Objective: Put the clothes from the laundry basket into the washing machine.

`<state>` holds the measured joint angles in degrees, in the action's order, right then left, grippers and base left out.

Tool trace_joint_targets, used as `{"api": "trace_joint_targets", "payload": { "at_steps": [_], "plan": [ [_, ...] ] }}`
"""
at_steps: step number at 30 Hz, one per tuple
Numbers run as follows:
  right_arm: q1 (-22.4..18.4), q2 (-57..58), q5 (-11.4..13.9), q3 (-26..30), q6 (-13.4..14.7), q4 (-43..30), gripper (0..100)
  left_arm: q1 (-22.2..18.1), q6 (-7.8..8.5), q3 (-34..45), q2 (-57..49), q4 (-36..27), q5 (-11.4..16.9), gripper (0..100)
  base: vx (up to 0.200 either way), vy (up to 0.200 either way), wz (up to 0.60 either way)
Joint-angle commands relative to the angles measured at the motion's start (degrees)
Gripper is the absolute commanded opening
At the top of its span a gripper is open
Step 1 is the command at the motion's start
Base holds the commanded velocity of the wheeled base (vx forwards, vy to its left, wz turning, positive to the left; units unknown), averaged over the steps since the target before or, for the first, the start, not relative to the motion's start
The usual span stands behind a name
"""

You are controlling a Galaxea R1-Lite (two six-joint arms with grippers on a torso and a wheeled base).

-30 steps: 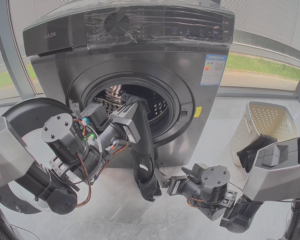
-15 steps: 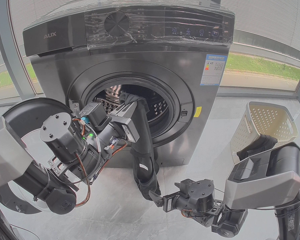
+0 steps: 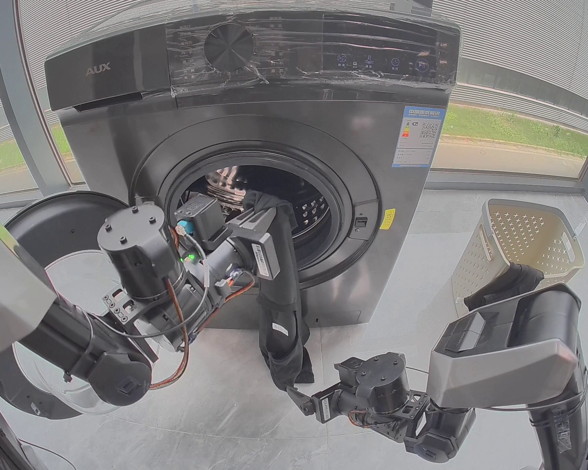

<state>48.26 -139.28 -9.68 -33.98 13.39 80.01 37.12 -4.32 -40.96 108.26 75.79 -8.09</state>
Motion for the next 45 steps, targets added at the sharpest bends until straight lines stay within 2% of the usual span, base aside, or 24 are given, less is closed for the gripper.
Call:
{"api": "trace_joint_targets", "payload": {
  "at_steps": [1, 13, 16, 18, 25, 26, 38, 43, 45],
  "plan": [
    [-0.8, -2.5, 0.8, -2.9, -1.9, -0.6, 100, -0.1, 0.18, -4.1, -1.5, -3.1, 0.0, 0, 0.000, 0.000, 0.00],
    [-3.6, -4.4, 0.8, -11.6, -3.3, -5.1, 100, 0.0, 0.18, -6.1, -3.2, -4.0, 0.0, 0, 0.000, 0.000, 0.00],
    [-5.0, -6.9, 0.7, -15.8, -4.2, -6.4, 100, 0.0, 0.18, -5.6, -3.8, -4.0, 0.0, 0, 0.000, 0.000, 0.00],
    [-5.6, -7.9, 0.7, -17.9, -5.1, -6.1, 100, 0.1, 0.10, -5.5, -3.9, -4.0, 0.0, 0, 0.000, 0.000, 0.00],
    [-5.9, -9.3, 0.2, -21.0, -5.3, -4.2, 100, 0.0, -0.08, -5.4, -4.0, -3.9, 0.1, 0, 0.000, 0.000, 0.00],
    [-5.9, -9.3, 0.2, -21.0, -5.3, -4.2, 0, 0.0, -0.08, -5.4, -4.0, -3.9, 0.1, 0, 0.000, 0.000, 0.00],
    [-6.1, -8.7, 0.3, -20.5, -5.1, -1.2, 0, -0.7, -0.34, -4.2, -4.0, -3.3, 0.0, 0, 0.000, 0.000, 0.00],
    [-5.8, -2.2, 0.5, -12.3, -5.2, 0.8, 0, -2.2, -0.43, -2.1, -3.9, -2.0, 0.1, 0, 0.000, 0.000, 0.00],
    [-6.1, 3.8, 0.9, -6.5, -5.4, 0.8, 0, -3.1, -0.34, -0.6, -4.0, -0.7, 0.4, 0, 0.000, 0.000, 0.00]
  ]
}}
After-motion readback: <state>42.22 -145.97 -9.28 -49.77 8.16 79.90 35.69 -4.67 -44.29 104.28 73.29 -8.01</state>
